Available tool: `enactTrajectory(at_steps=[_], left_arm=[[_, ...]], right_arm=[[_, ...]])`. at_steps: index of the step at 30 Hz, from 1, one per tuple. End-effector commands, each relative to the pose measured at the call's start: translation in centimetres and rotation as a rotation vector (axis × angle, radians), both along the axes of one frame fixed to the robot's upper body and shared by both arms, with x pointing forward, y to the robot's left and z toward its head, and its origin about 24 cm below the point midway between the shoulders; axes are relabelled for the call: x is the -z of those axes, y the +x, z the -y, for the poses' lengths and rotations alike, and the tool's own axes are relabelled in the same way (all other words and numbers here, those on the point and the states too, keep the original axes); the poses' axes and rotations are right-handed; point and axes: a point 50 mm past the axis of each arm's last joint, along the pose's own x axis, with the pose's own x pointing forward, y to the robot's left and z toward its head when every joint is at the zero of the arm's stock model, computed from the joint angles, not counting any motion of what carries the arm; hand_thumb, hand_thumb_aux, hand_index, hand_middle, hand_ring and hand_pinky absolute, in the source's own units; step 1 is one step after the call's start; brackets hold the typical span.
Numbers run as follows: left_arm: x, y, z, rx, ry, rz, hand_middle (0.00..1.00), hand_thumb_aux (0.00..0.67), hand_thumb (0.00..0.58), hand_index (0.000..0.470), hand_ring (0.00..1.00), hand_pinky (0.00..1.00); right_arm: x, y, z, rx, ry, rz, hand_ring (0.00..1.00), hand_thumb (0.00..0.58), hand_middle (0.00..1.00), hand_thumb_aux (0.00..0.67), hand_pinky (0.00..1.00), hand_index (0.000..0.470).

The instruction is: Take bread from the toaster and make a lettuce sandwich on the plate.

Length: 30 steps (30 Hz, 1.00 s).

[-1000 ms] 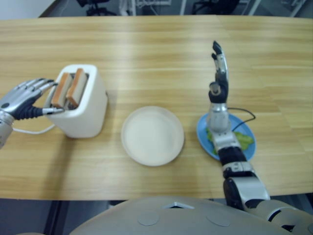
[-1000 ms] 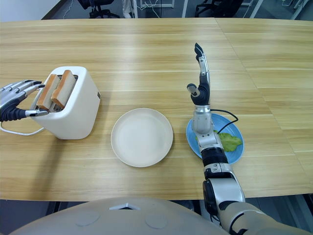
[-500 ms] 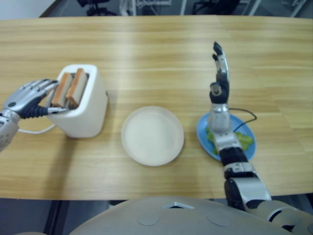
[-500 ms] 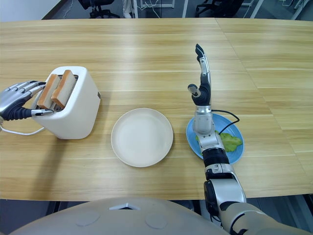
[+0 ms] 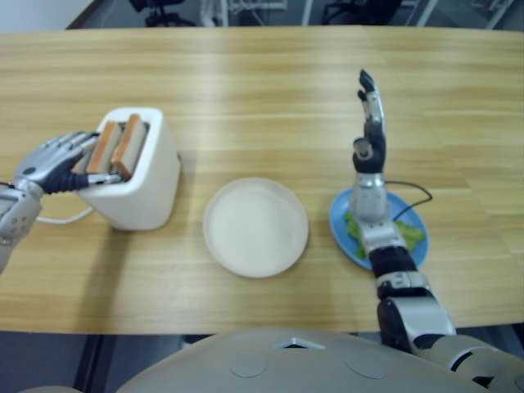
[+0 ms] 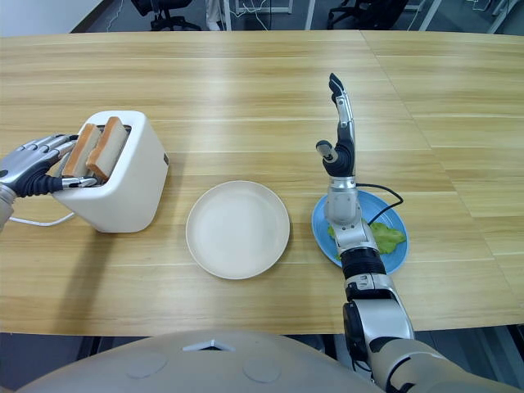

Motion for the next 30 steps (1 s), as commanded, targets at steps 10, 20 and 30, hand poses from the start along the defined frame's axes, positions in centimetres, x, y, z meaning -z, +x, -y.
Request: enactTrajectory(at_steps=[10, 20, 30], left_arm=[[1.6, -0.1, -0.4, -0.098, -0.088, -0.116, 0.0, 0.67, 0.58, 0.46, 0.0, 0.0], [0.6, 0.4, -0.1, -0.132, -0.193, -0.047, 0.0, 0.67, 0.58, 0.46, 0.0, 0.0], [-1.7, 1.1, -0.1, -0.124, -0.341, 0.16, 1.0, 0.67, 0.58, 0.46, 1.0, 1.0]], right_arm=[[0.4, -0.3, 0.8, 0.032, 0.009, -0.015, 0.0, 0.0, 0.0, 0.0, 0.0, 0.0], [0.5, -0.6, 0.9, 0.042, 0.014, -0.016, 0.0, 0.0, 0.0, 0.0, 0.0, 0.0], [0.5, -0.6, 0.9, 0.045, 0.019, -0.016, 0.0, 0.0, 0.0, 0.0, 0.0, 0.0]])
